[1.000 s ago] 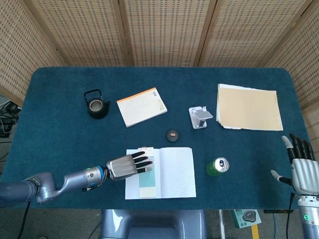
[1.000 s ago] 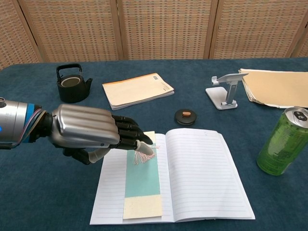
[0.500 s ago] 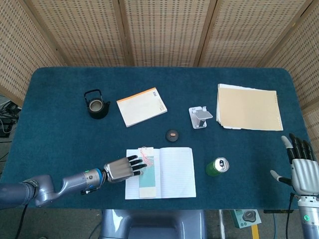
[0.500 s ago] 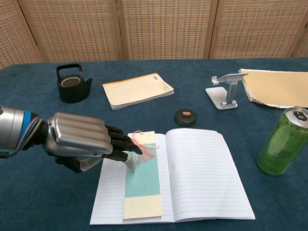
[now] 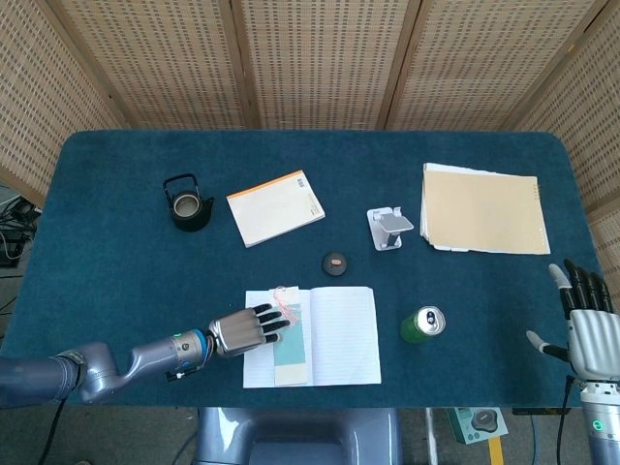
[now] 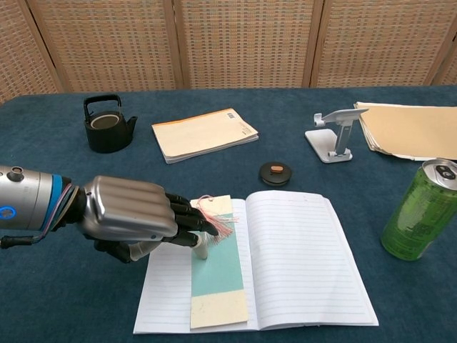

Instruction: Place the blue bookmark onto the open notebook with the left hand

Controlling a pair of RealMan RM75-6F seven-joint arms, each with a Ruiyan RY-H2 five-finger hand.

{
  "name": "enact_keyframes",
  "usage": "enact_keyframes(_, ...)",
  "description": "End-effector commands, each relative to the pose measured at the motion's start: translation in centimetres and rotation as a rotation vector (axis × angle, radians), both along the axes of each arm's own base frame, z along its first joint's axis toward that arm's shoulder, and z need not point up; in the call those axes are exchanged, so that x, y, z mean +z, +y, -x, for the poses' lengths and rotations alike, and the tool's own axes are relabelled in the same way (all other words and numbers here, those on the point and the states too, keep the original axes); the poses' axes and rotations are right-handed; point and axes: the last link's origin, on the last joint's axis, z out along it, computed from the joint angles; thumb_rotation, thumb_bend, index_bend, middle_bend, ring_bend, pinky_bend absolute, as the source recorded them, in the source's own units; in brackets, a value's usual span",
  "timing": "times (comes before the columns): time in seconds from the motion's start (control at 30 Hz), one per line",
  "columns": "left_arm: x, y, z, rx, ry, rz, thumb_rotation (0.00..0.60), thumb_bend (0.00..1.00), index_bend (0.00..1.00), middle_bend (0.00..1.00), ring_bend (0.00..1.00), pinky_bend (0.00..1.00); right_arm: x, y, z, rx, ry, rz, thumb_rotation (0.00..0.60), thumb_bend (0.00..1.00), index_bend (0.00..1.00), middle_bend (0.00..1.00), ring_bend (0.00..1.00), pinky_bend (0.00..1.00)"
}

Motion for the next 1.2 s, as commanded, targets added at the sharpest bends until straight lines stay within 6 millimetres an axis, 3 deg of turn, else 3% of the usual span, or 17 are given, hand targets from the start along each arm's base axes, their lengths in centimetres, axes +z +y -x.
enact_keyframes(0.03, -0.1, 0.0, 0.0, -0.002, 0.005, 0.002, 0.6, 1.0, 0.18, 0.0, 0.0, 0.1, 0.0, 0.0, 0.0, -0.002, 0.002, 0.0, 0.6, 0.07, 0.0, 0.0, 0.0, 0.0)
enact_keyframes(1.2, -0.8, 0.7, -1.3, -0.072, 0.005, -0.013, 0.6, 1.0, 0.18, 0.0, 0.0, 0.1, 0.0, -0.1, 0.1, -0.005, 0.001, 0.001, 0.6, 0.07, 0.0, 0.0, 0.0, 0.0)
